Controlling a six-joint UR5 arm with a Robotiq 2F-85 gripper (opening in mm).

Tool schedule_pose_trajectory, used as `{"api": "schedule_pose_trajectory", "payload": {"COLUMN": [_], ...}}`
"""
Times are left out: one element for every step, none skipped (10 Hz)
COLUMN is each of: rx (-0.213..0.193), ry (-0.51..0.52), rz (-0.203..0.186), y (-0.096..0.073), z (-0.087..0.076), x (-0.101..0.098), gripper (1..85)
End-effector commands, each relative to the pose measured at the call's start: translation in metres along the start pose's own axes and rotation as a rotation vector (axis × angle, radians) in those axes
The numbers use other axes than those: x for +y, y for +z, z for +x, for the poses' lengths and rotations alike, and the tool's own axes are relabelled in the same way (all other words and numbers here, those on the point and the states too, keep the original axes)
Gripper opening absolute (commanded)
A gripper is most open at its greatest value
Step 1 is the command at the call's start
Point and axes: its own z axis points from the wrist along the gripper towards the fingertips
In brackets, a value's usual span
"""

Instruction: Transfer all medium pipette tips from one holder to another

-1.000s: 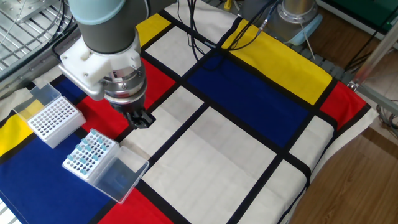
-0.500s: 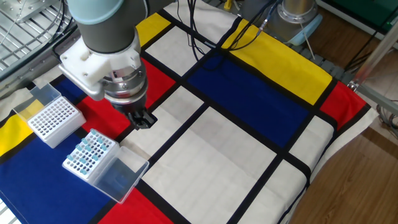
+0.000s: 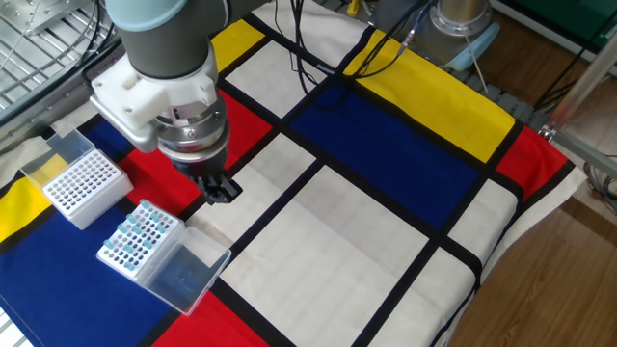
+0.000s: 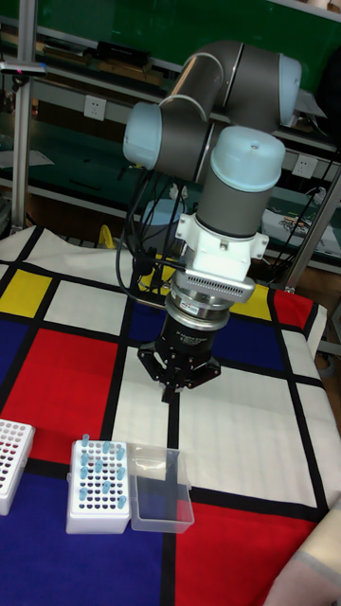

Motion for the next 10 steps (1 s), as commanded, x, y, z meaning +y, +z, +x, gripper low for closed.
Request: {"api": "schedule_pose_trajectory", "payload": {"rx": [-0.025, -0.031, -0.031, -0.04, -0.037, -0.027, -0.003, 0.011, 0.018, 0.011], "ry": [0.047, 0.035, 0.045, 0.04, 0.028, -0.003, 0.0, 0.004, -0.004, -0.011], "rz": [-0.046, -0.084, -0.076, -0.054, -0.07, -0.073, -0.081, -0.083, -0.097, -0.109], "y": [-0.002, -0.002, -0.002, -0.002, -0.002, -0.002, -0.002, -0.002, 0.0, 0.006], "z": [-0.007, -0.009, -0.009, -0.011, -0.01, -0.007, -0.001, 0.003, -0.016, -0.035], "x": [0.011, 0.021, 0.019, 0.013, 0.017, 0.018, 0.02, 0.02, 0.033, 0.043], "gripper": [8.0, 10.7, 14.0, 13.3, 14.0, 22.3, 27.3, 27.3, 29.7, 29.7]}}
